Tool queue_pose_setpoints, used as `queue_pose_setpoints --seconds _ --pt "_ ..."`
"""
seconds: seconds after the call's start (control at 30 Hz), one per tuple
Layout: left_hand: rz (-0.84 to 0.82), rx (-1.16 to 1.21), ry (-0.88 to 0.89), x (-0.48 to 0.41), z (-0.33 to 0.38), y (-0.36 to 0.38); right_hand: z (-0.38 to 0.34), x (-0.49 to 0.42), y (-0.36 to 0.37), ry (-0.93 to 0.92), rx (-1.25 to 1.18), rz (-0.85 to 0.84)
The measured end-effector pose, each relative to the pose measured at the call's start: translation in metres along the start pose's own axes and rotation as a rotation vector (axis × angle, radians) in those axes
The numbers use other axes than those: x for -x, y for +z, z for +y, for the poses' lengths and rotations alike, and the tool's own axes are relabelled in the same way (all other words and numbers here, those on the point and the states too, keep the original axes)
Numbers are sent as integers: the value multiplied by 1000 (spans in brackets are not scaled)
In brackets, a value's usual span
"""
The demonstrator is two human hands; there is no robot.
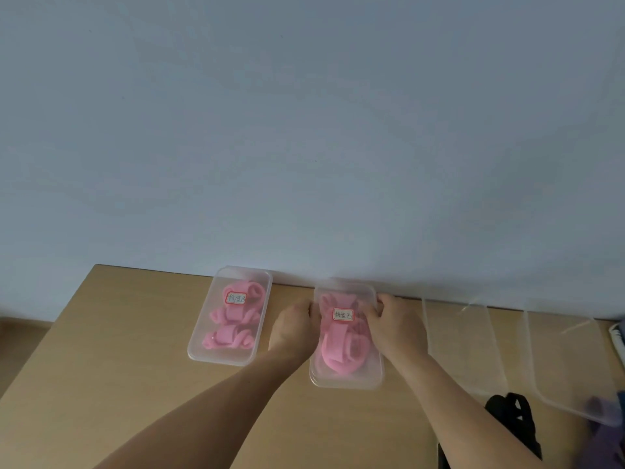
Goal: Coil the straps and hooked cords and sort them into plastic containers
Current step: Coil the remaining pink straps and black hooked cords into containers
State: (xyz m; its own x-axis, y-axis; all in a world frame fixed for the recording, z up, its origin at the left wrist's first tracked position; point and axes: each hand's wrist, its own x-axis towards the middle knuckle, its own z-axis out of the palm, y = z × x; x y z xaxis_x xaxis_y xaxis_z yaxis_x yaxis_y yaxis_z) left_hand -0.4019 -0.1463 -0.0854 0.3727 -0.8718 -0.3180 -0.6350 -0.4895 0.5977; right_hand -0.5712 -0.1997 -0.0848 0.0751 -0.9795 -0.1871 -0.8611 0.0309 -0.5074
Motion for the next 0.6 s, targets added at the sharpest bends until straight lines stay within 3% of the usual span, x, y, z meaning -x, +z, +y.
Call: queue_pose_setpoints --seconds 0.3,0.5,0.6 --pt "4 51 -50 -6 5 2 4 -8 8 74 -88 29" --pt "3 154 -84 -7 4 12 10 -18 16 226 -377 -57" --pt "-16 82 -58 -5 3 12 15 -16 16 282 -474 -100"
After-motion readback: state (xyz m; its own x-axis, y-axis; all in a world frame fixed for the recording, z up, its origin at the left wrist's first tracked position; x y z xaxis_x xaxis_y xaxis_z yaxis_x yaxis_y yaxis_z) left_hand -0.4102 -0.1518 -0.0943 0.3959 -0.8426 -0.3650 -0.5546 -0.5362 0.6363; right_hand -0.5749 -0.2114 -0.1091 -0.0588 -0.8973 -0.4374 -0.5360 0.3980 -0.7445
